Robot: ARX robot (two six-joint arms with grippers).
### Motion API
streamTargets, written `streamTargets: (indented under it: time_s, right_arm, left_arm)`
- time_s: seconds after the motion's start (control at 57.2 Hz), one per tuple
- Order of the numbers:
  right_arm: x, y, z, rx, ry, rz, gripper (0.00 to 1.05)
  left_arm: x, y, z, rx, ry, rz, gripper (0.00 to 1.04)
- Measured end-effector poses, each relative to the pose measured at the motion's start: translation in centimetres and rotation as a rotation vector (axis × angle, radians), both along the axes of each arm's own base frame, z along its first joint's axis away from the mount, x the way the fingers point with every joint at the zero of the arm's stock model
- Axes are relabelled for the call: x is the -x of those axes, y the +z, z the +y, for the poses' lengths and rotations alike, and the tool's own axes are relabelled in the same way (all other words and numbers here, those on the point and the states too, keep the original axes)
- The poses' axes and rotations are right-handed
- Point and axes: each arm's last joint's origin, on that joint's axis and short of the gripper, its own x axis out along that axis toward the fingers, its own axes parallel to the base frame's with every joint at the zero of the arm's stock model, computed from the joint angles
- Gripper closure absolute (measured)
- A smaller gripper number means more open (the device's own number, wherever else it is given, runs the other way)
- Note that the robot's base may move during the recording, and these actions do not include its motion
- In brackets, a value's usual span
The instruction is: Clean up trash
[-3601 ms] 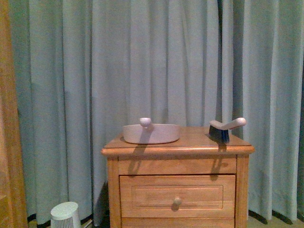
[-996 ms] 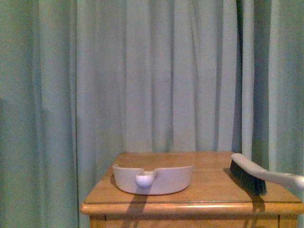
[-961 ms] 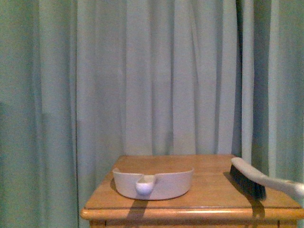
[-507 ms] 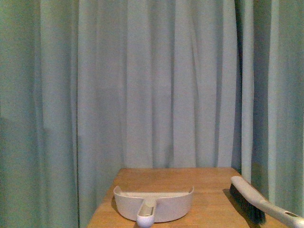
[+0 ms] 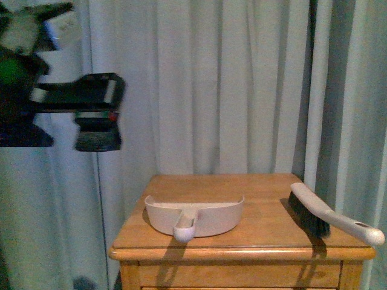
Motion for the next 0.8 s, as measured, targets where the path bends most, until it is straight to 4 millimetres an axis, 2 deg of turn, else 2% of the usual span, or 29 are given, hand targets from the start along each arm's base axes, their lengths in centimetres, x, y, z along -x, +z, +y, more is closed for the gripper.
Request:
streamTargets:
  time_s: [0.122, 0.21, 0.472, 0.804]
  right_arm:
    - [0.0, 0.0, 0.0, 0.000, 0.000, 0.000, 0.07]
    - [0.0, 0.0, 0.0, 0.000, 0.000, 0.000, 0.07]
    - [0.0, 0.0, 0.0, 0.000, 0.000, 0.000, 0.07]
    - [0.0, 0.0, 0.0, 0.000, 0.000, 0.000, 0.07]
  left_arm:
    - [-1.6, -2.1, -4.1, -0.007, -0.040, 0.055, 0.08]
    - [-3.2, -3.4, -5.8, -0.019, -0.033, 0.080, 0.08]
    - [-7.4, -6.1, -7.5, -0.036, 0.019, 0.118, 0.08]
    - [-9.7, -9.2, -8.3, -0.065, 0.040, 0.171, 0.08]
